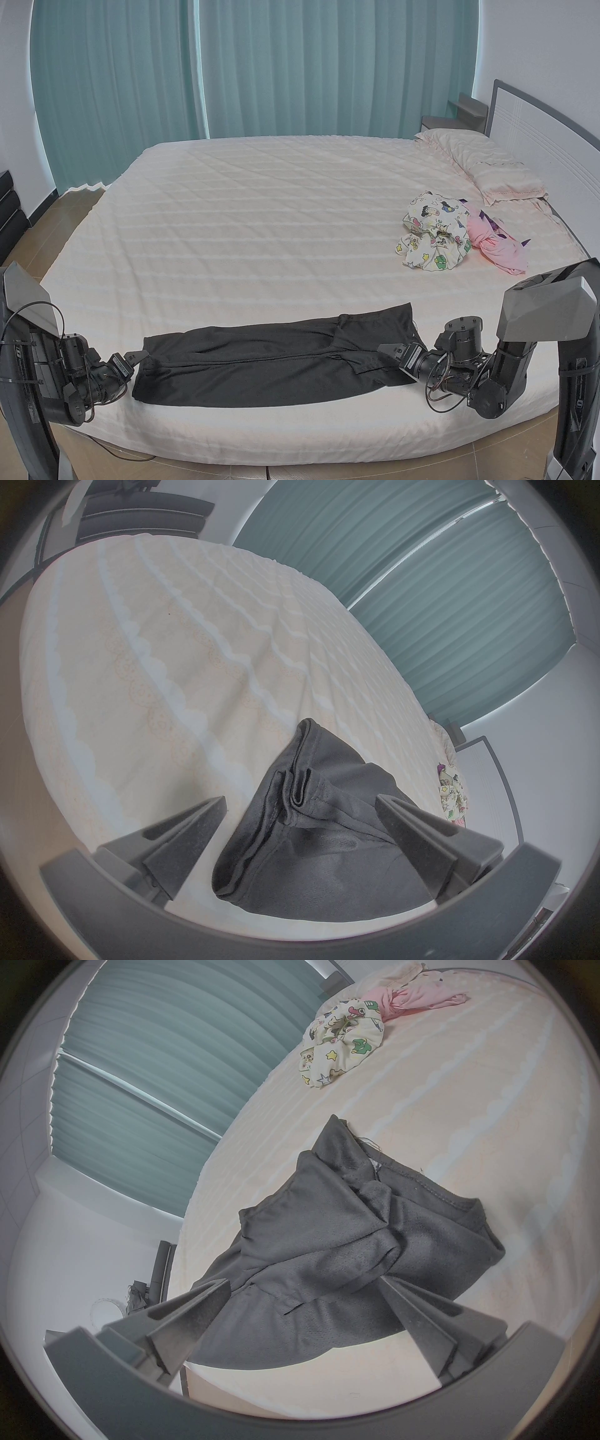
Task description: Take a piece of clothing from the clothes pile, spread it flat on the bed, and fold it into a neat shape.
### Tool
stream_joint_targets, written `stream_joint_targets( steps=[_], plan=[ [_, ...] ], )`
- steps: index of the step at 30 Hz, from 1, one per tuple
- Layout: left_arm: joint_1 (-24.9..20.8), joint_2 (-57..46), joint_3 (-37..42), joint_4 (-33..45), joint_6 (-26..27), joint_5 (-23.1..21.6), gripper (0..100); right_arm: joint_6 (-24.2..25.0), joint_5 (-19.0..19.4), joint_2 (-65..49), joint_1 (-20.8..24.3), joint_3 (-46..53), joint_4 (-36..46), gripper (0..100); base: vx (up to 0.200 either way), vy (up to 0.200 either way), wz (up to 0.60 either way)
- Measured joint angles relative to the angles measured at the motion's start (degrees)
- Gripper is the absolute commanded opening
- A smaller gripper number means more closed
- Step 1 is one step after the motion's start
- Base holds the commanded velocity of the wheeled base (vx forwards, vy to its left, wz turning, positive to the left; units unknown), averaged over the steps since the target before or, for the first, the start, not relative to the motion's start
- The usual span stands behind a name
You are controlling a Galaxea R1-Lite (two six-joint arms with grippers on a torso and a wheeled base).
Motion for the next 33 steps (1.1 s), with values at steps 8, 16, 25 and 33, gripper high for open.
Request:
stream_joint_targets(
  steps=[8, 16, 25, 33],
  plan=[
    [0.0, 0.0, -0.1, 0.0, 0.0, 0.0, 100, -1.6, -2.4, 2.2, 0.1, -1.2, -0.2, 100, 0.000, 0.000, 0.00],
    [0.0, 0.0, -0.1, 0.0, 0.0, 0.0, 100, -1.7, -2.5, 3.4, 0.0, -3.9, 0.3, 0, 0.000, 0.000, 0.00],
    [0.0, 0.0, -0.2, 0.0, 0.0, 0.0, 100, -1.9, -4.6, 3.7, 0.0, -3.5, 1.2, 0, 0.000, 0.000, 0.00],
    [0.0, 0.0, -0.1, 0.0, 0.0, 0.0, 100, -1.8, -4.9, 2.0, 0.6, -1.2, 1.4, 0, 0.000, 0.000, 0.00]
  ],
)
